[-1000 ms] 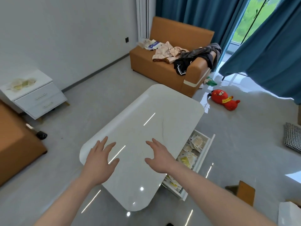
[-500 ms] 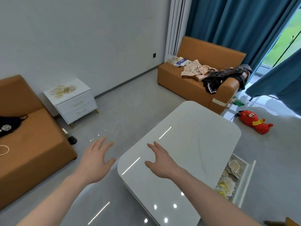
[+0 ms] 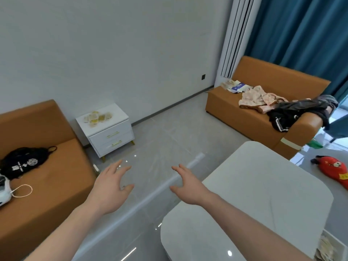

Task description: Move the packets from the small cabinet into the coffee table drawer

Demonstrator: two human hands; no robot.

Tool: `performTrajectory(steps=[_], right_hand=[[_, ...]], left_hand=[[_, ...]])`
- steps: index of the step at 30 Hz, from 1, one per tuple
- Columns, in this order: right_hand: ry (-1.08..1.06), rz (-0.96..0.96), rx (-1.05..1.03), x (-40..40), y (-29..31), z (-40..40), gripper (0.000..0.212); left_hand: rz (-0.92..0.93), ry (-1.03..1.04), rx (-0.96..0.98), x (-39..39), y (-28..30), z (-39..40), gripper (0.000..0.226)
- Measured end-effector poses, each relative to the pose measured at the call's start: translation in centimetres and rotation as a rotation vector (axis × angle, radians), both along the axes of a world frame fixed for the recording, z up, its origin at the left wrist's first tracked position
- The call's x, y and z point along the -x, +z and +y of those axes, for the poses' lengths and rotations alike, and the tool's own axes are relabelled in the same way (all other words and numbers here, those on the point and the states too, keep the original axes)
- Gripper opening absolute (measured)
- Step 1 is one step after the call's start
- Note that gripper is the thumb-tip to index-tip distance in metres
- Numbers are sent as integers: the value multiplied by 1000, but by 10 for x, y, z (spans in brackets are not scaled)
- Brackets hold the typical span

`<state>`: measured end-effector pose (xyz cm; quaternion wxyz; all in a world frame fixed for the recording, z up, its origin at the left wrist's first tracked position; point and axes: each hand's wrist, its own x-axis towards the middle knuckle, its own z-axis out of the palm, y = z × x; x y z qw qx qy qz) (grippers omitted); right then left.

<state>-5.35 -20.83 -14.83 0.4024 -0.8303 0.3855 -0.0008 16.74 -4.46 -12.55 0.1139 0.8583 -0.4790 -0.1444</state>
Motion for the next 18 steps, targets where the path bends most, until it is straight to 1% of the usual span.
performTrajectory(steps=[8, 12, 18], right_hand=[[98, 8, 48, -154, 11, -56, 75], [76, 9, 51, -231, 7, -75, 74], [16, -10, 9, -327, 1, -85, 73]], left_hand=[[32, 89, 38, -139, 0, -27, 65], [49, 85, 49, -219, -7, -44, 66], [70, 42, -19, -333, -17, -71, 66]])
